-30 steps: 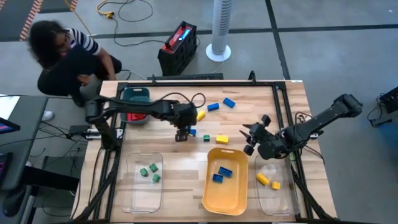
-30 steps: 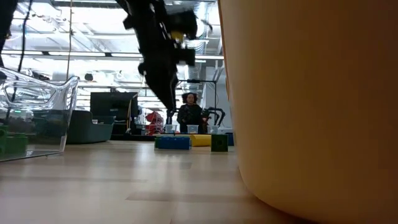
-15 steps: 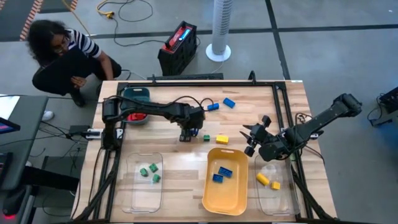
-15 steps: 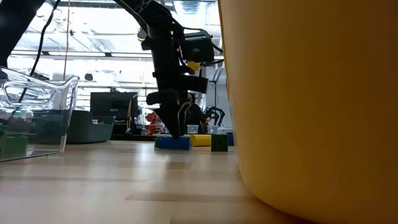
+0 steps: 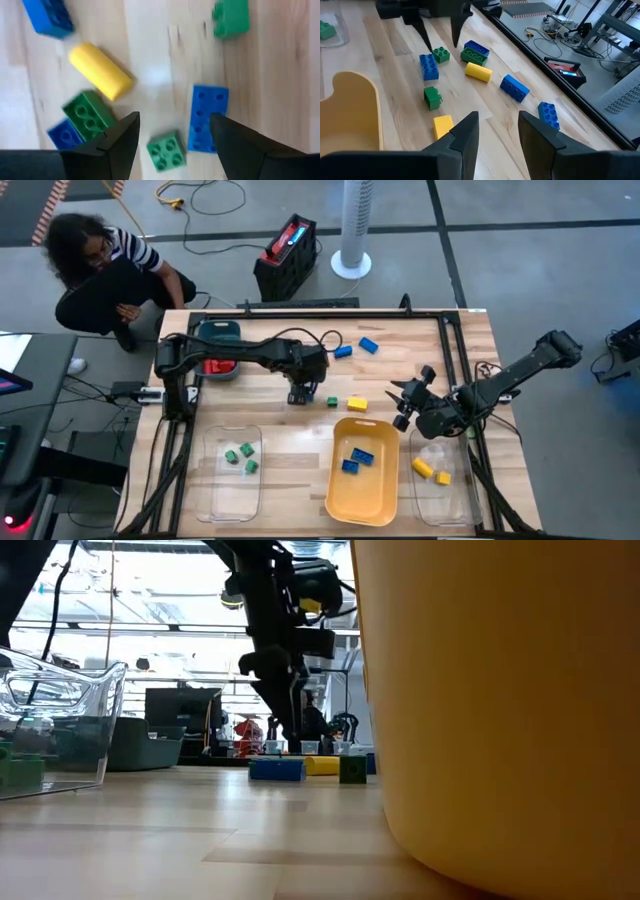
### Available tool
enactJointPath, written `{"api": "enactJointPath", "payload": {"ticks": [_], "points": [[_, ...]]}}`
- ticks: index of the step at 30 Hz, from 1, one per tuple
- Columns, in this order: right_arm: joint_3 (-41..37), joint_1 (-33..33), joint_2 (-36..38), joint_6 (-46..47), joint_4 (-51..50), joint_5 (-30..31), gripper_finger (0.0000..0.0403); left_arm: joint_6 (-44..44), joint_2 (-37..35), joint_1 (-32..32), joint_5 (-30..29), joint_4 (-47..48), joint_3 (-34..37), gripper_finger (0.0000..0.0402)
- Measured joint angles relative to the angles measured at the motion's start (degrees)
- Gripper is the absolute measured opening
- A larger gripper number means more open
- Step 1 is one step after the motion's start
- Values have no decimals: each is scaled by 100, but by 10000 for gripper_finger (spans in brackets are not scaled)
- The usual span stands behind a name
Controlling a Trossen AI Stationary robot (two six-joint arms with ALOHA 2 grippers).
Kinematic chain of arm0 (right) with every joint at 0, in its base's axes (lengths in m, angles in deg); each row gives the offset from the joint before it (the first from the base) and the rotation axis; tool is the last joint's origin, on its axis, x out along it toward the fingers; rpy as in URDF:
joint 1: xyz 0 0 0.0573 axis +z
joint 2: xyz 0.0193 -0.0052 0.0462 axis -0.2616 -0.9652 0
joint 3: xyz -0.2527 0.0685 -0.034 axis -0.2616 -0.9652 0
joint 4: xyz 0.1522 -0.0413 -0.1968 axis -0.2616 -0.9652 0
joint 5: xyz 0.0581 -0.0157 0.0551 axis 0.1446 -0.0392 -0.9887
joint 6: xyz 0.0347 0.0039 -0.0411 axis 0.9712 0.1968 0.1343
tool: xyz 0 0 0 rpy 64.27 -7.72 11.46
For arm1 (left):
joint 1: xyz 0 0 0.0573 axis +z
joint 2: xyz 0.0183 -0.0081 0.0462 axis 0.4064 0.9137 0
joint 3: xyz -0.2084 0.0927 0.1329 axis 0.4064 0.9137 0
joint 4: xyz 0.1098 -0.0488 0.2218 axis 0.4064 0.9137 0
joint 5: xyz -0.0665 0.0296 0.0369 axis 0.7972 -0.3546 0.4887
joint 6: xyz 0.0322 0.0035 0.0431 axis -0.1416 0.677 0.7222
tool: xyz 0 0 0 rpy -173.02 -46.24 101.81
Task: Sort blocks
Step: Put the blue game piece into the yellow bin
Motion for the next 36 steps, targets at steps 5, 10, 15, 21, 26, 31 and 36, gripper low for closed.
{"api": "enactJointPath", "payload": {"ticks": [5, 10, 15, 21, 26, 31, 36], "points": [[2, 0, 0, -9, 2, -2, 152, -240, -47, -65, 449, 90, 12, 235], [2, 0, 0, -9, 4, -4, 152, -357, -30, -71, 451, -78, 257, 238], [2, 0, 0, -9, 6, -7, 152, -430, -32, -75, 451, -415, 609, 242], [2, 0, 0, -7, 9, -9, 152, -516, -30, -100, 453, -893, 974, 242], [2, 0, 0, -7, 20, -9, 152, -539, -30, -124, 453, -950, 1036, 242], [2, 0, 0, -15, 22, -11, 152, -502, -32, -147, 453, -1396, 1117, 242], [4, 2, 0, -13, 22, -16, 152, -444, -32, -179, 402, -1570, 1354, 242]]}}
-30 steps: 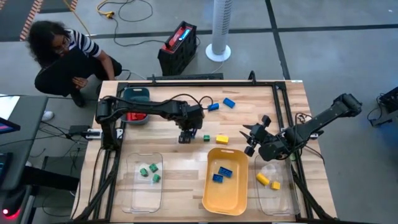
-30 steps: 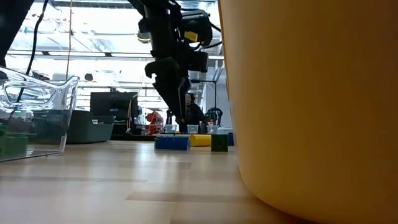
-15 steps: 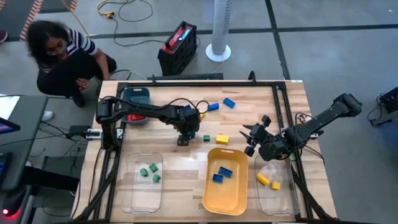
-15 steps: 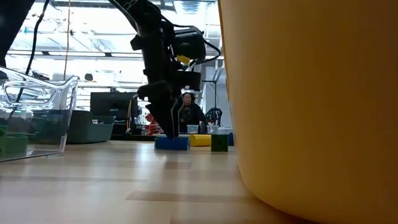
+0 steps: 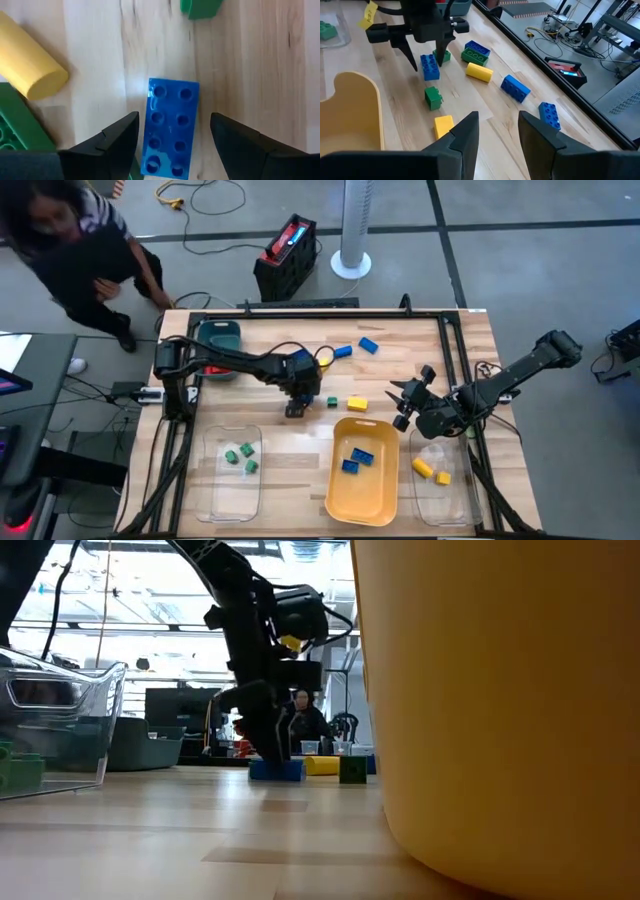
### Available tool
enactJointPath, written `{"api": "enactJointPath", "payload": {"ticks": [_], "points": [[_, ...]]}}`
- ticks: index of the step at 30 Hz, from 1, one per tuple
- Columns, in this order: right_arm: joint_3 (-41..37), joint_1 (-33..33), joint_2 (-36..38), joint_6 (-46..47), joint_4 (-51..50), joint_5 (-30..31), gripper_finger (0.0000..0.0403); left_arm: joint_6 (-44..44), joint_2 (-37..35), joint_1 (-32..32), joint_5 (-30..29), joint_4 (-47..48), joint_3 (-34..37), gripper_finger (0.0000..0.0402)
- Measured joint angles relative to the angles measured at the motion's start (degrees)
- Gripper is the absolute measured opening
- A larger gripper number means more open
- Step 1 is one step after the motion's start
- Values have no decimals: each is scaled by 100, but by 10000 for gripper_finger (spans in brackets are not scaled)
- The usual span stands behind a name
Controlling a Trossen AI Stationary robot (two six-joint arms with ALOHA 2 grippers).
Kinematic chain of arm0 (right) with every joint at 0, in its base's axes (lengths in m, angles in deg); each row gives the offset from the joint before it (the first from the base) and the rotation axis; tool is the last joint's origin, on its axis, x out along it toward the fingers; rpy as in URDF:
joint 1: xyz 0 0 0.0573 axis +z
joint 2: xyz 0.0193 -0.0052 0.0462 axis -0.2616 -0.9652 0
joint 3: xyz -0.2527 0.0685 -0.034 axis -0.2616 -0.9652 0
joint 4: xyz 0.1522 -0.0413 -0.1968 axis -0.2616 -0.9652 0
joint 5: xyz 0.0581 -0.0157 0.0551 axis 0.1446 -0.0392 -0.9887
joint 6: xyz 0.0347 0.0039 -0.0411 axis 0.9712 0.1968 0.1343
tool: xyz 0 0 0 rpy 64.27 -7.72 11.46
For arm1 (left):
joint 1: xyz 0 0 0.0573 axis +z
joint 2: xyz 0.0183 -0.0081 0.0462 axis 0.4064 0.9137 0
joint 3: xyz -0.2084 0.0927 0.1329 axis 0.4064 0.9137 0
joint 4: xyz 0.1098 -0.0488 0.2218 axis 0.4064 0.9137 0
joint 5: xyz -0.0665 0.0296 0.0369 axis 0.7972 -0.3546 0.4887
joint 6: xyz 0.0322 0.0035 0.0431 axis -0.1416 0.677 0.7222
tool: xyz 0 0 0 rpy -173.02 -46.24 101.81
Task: Sort blocks
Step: Put the blue game piece into the yellow bin
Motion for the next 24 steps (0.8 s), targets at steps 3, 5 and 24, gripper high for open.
{"api": "enactJointPath", "payload": {"ticks": [3, 5, 24], "points": [[1, 0, -2, -2, 0, 1, 152, 1, 0, 0, -12, -94, 146, 242], [1, 0, -2, -4, 0, 0, 152, 47, 0, -8, -49, -128, 208, 242], [1, 0, -2, -6, -13, -8, 152, -57, -503, -124, -434, -330, -16, 129]]}}
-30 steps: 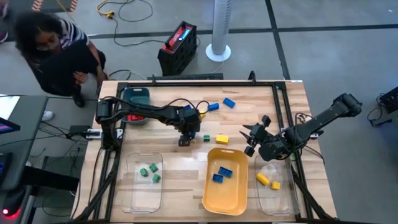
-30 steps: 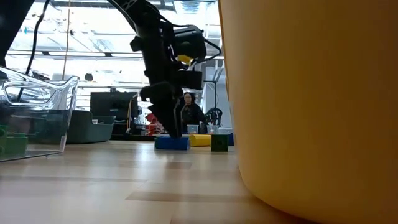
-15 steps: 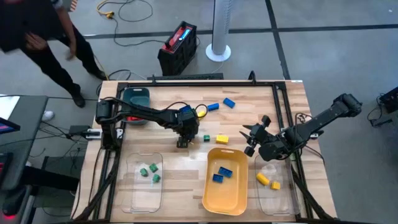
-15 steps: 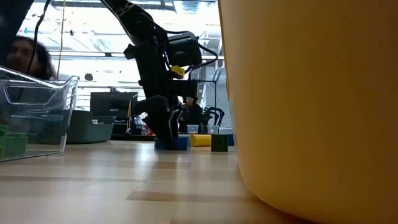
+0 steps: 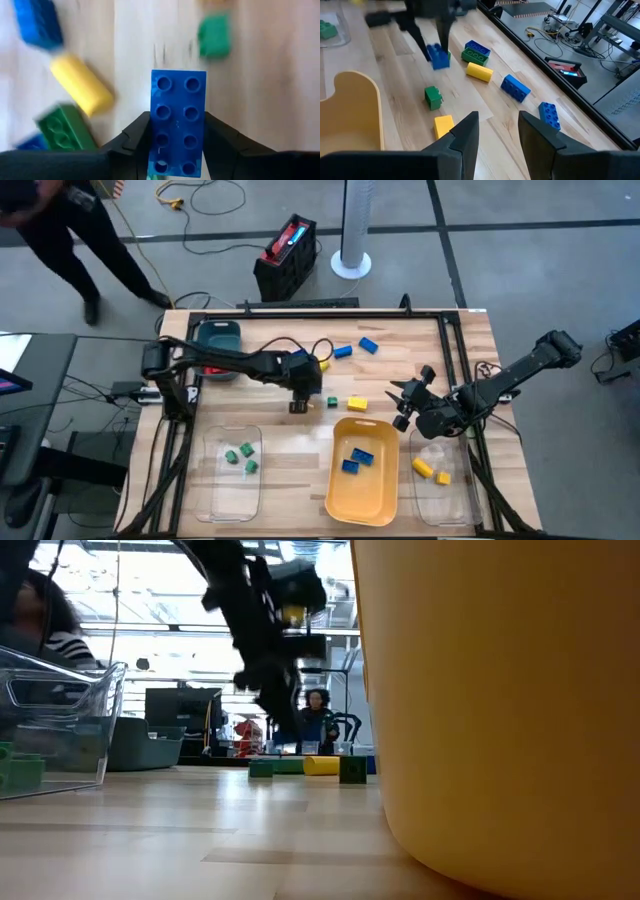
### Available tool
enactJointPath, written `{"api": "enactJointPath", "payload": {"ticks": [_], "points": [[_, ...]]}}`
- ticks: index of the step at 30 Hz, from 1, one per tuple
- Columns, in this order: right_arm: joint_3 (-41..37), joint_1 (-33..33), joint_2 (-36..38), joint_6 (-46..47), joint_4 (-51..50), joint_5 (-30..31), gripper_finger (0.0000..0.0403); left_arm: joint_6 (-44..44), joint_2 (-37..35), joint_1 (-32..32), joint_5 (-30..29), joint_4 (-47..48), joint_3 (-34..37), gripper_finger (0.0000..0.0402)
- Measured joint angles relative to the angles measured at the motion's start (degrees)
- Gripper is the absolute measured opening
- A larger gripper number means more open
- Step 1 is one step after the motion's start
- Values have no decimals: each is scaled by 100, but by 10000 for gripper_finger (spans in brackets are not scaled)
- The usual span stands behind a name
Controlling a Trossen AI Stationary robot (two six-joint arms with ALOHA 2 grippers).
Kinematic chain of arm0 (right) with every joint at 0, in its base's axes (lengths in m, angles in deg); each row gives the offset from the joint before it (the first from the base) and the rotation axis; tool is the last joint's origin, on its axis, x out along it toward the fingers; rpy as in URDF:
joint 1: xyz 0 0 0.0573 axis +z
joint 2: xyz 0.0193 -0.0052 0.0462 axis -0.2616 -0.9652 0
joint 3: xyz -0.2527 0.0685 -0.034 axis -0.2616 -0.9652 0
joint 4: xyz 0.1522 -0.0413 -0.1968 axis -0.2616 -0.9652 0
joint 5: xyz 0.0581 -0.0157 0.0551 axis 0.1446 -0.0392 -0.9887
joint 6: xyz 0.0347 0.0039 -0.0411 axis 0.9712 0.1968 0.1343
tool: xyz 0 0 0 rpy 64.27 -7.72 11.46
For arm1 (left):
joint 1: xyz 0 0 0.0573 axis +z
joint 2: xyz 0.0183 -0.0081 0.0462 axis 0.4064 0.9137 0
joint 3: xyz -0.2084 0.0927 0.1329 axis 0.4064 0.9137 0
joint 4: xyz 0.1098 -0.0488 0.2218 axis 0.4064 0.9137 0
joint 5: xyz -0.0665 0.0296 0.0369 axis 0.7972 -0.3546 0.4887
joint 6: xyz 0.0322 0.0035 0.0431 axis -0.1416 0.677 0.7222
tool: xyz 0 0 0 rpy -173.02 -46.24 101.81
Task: Sort blocks
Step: Put the blue game piece into the yellow bin
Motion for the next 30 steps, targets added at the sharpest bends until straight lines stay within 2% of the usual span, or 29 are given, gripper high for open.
{"api": "enactJointPath", "payload": {"ticks": [3, 7, 12, 15, 22, 30], "points": [[0, 0, 0, 6, -10, -2, 152, 100, -381, -246, -12, -280, -4, 129], [0, 0, 21, 7, -48, -9, 152, 156, -940, -735, -309, -795, -8, 129], [4, -91, 67, 9, -40, -15, 152, 104, -1104, -1577, -329, -1810, -6, 129], [4, -309, 73, -20, -36, -40, 152, -62, -884, -1950, -311, -2145, -77, 129], [163, -1007, 70, -426, 6, -699, 152, -451, 62, -2356, -264, -1968, -815, 129], [351, -1091, 70, -689, -31, -797, 152, -757, 1011, -2551, -170, -1510, -1692, 132]]}}
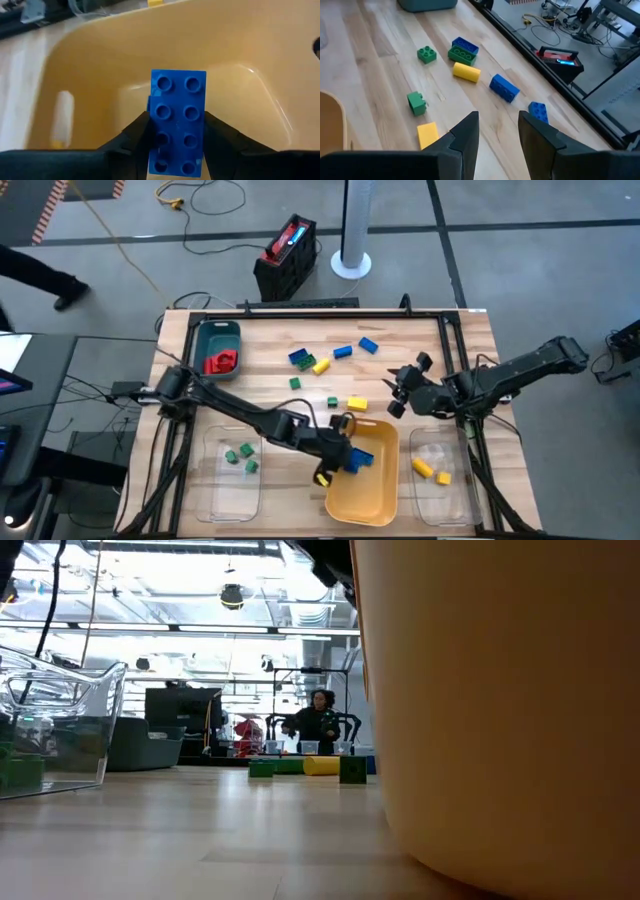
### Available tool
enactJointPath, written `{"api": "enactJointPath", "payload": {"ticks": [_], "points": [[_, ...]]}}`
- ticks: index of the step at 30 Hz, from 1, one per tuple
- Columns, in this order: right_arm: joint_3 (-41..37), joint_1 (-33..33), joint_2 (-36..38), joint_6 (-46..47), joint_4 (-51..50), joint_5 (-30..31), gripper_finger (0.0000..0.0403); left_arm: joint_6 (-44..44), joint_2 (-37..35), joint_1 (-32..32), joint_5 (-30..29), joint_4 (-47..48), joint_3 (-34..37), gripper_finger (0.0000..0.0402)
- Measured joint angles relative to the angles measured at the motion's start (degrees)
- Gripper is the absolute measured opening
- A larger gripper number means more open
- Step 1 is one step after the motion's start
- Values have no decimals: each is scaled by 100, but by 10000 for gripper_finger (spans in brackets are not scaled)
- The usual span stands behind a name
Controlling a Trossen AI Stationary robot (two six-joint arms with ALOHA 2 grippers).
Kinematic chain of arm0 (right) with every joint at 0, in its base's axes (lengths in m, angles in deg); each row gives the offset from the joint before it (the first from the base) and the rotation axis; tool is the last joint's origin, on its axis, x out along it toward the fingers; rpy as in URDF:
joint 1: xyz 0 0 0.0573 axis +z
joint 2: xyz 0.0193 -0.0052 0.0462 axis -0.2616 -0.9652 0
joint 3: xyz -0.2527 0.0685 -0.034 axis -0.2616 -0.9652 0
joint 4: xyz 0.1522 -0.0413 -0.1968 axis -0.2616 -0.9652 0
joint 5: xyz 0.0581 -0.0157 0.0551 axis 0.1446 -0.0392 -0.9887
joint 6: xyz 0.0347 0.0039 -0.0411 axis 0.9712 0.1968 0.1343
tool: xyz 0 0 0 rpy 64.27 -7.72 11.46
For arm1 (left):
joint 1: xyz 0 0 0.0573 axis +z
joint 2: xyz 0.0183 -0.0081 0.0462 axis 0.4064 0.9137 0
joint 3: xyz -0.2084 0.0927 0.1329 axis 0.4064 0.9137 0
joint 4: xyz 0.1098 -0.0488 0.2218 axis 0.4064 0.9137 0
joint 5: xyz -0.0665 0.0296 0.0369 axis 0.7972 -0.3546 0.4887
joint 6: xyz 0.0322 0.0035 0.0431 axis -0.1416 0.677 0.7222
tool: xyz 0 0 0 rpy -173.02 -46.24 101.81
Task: Sort blocks
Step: Put the blue game piece into the yellow bin, then put the green game piece into the left transparent bin
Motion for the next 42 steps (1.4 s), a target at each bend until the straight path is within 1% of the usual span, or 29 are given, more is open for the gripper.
{"api": "enactJointPath", "payload": {"ticks": [5, 9, 13, 18, 20, 22, 25, 27, 30, 32, 34, 36, 37, 39, 42], "points": [[40, 0, 0, -40, -10, -43, 152, -137, 579, -3, 11, 230, -411, 187], [40, -14, 0, -65, -15, -227, 152, -73, 831, -3, 160, 657, -718, 204], [40, -183, -2, -173, -8, -466, 152, 184, 619, -3, 119, 928, -804, 207], [40, -823, -2, -380, 23, -871, 156, 560, 108, -43, -188, 1031, -702, 209], [40, -1107, -2, -524, 65, -1053, 164, 723, -113, -127, -309, 727, -472, 210], [40, -1413, -38, -631, 148, -1290, 177, 874, -334, -217, -547, 480, -103, 210], [40, -1836, -200, -858, 302, -1864, 202, 1002, -734, -291, -947, -112, 688, 208], [40, -2080, -326, -984, 379, -2209, 216, 1026, -1019, -238, -1296, -673, 1224, 207], [45, -2290, -475, -1046, 378, -2346, 228, 919, -1561, -62, -1649, -959, 1897, 206], [45, -2320, -481, -1044, 422, -2354, 230, 772, -1981, 147, -1687, -985, 2247, 206], [51, -2308, -470, -1042, 550, -2355, 230, 550, -2340, 495, -1692, -1013, 2456, 206], [49, -2202, -472, -1042, 674, -2353, 230, 374, -2585, 974, -1580, -862, 2566, 206], [49, -2150, -472, -1042, 800, -2339, 230, 318, -2645, 1256, -1379, -750, 2578, 206], [49, -1979, -472, -1060, 961, -2242, 230, 265, -2656, 1818, -776, -641, 2581, 205], [49, -1540, -453, -1227, 1360, -1604, 230, 165, -2385, 2643, 308, -761, 2539, 205]]}}
